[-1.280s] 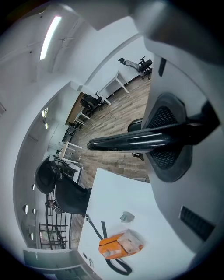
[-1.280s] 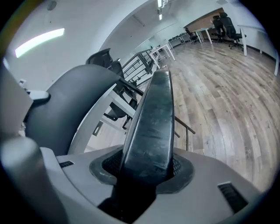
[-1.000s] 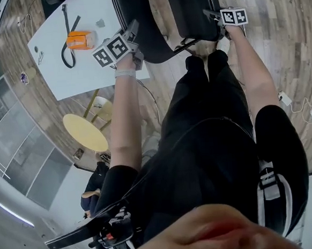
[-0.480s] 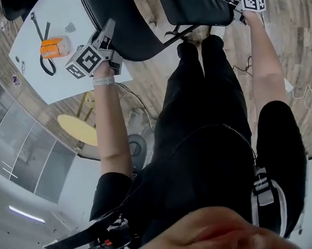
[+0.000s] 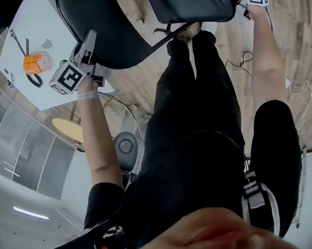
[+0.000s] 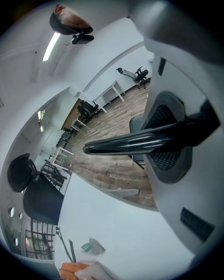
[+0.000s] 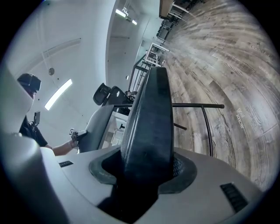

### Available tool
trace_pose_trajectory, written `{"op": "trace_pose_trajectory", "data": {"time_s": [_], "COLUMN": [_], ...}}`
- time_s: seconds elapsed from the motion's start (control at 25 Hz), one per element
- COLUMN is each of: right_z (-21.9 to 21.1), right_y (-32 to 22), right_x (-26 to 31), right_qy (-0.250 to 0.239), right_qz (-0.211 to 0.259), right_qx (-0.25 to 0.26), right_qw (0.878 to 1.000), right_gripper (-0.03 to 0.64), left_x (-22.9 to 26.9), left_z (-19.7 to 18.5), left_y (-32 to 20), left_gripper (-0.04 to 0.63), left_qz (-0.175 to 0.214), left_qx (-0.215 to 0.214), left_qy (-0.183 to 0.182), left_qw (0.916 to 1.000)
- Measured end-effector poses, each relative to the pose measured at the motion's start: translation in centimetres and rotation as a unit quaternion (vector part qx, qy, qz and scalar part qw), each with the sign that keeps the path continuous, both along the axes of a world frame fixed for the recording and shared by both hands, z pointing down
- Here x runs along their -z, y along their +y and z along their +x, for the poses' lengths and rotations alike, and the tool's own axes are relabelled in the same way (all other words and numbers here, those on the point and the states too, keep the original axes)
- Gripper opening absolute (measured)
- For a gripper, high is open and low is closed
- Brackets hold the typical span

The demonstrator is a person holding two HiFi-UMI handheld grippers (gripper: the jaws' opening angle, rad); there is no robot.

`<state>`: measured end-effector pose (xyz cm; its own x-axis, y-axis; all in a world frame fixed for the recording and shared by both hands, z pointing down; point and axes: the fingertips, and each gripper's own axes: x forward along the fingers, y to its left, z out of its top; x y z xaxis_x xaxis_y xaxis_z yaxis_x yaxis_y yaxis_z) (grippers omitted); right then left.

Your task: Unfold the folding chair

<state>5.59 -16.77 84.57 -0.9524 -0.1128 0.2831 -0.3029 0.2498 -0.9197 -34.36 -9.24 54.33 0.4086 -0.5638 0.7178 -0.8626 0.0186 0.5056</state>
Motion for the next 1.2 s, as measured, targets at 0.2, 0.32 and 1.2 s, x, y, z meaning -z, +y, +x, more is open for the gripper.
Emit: {"op": "trace_pose_trajectory", "data": {"time_s": [0.2,0.32,1.2], "right_z": [2.8,3.5,9.2], "right_y": [-0.3,-0.6,-0.5], "right_x": [-2.7,-4.0,-11.2], "right_qy": [-0.003,-0.014,-0.015], "right_qz": [-0.011,-0.022,-0.101], "right_qx": [-0.010,-0.018,-0.069], "right_qw": [1.000,0.999,0.992], "right_gripper": [0.206,0.209,0.239], "left_x": [-1.2,-2.1,-3.8], "left_z": [1.4,1.7,7.8], "left_y": [-0.3,-0.3,-1.7], "left_gripper": [0.091,0.092,0.100], "left_qz": [-0.004,-0.008,-0.010], "left_qx": [-0.005,-0.010,-0.067], "left_qy": [0.003,0.008,0.030], "left_qw": [1.0000,0.9999,0.9973]}}
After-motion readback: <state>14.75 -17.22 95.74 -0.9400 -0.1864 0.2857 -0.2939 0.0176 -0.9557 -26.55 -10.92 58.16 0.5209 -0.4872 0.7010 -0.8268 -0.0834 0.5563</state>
